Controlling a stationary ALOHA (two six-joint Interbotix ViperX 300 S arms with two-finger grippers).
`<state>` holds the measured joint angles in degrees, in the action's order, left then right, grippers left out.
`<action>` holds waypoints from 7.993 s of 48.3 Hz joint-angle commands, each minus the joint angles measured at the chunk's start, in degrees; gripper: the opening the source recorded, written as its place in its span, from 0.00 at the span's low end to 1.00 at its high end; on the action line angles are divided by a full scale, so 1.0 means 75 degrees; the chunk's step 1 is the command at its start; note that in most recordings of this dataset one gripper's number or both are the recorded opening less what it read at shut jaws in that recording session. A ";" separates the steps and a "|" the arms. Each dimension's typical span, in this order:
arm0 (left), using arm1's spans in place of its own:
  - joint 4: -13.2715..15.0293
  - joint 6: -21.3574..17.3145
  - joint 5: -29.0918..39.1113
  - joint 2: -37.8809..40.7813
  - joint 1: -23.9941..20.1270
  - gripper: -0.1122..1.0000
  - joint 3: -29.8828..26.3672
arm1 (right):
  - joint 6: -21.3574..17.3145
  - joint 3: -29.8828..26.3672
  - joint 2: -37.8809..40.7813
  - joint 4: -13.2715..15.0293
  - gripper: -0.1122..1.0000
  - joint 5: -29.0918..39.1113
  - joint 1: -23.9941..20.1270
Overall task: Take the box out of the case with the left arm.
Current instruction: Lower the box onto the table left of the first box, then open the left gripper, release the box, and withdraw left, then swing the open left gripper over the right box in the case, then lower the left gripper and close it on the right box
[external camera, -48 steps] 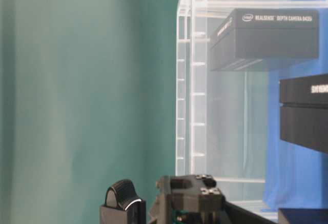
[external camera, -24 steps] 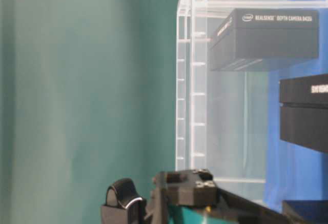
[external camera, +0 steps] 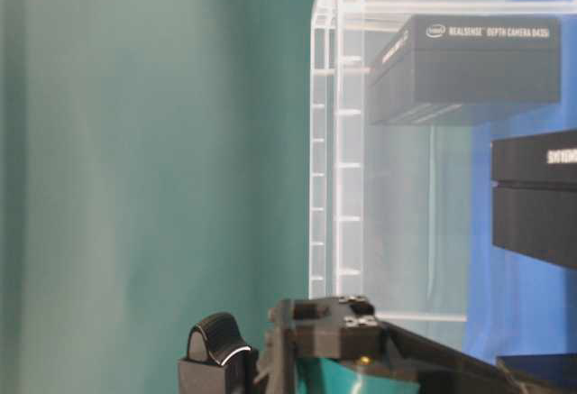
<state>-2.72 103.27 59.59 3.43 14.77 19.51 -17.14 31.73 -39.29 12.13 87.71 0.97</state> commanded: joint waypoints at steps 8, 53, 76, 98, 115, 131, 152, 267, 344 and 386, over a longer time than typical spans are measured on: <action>0.0012 -0.0023 0.0070 -0.0492 -0.0035 0.95 -0.0527 | 0.0012 -0.0082 -0.0012 0.0023 0.12 -0.0035 0.0012; -0.0059 -0.0598 0.2051 -0.1512 -0.0492 0.95 -0.2133 | 0.0012 -0.0082 -0.0012 0.0023 0.12 -0.0047 0.0012; -0.0047 -0.0598 0.2344 -0.2590 -0.0258 0.95 -0.1172 | 0.0000 -0.0082 -0.0012 0.0023 0.12 -0.0035 0.0012; -0.0012 -0.0598 0.2836 -0.4230 -0.0082 0.94 0.0328 | 0.0000 -0.0070 0.0023 0.0023 0.12 -0.0047 0.0012; -0.0059 -0.1465 0.2965 -0.4418 -0.0984 0.94 0.0445 | 0.0000 -0.0070 0.0023 0.0023 0.12 -0.0047 0.0012; -0.0059 -0.3832 0.3105 -0.4430 -0.3516 0.95 0.0375 | -0.0012 -0.0082 0.0023 0.0023 0.12 -0.0035 0.0012; 0.0012 -0.4887 0.3246 -0.4348 -0.4734 0.93 0.0352 | -0.0035 -0.0070 0.0023 0.0023 0.12 -0.0035 0.0012; 0.0211 -0.4289 0.3820 0.3973 -0.3270 0.93 -0.9539 | 0.0012 -0.0023 0.0000 0.0047 0.12 -0.0504 0.0012; 0.0211 -0.4254 0.3961 0.4043 -0.3258 0.93 -0.9422 | 0.0246 -0.0012 0.0000 0.0059 0.12 -0.0492 0.0012; 0.0152 -0.4242 0.3937 0.3996 -0.3234 0.93 -0.9070 | 0.0246 -0.0023 0.0000 0.0035 0.12 -0.0492 0.0012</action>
<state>-1.23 71.37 89.47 35.07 -9.58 -48.34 -15.29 32.17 -39.29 12.30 84.29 0.97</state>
